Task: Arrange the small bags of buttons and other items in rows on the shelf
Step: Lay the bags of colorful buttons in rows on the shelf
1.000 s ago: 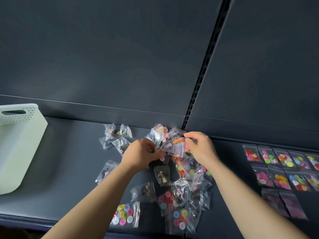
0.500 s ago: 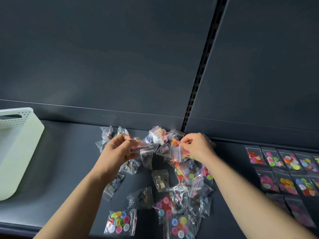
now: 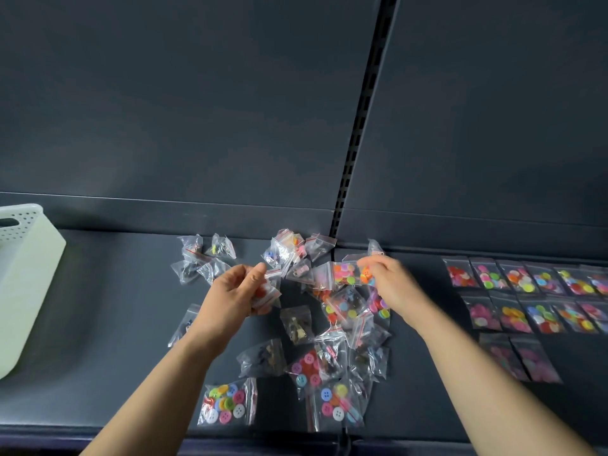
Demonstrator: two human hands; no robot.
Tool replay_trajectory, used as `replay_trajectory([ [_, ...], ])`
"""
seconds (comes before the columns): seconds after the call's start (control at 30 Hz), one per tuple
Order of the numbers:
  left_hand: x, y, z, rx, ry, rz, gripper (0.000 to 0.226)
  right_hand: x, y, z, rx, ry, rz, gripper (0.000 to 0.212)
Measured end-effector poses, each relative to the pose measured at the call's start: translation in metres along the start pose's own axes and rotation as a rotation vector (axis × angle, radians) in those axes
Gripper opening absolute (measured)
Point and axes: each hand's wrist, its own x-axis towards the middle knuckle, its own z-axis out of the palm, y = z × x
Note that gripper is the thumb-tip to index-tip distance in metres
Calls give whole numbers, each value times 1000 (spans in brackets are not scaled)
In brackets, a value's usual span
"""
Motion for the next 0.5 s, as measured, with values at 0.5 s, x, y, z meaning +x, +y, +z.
replay_trajectory([
  [0.5, -5, -3, 4, -141, -37, -2, 11, -20, -21, 3, 284, 189, -18, 9],
])
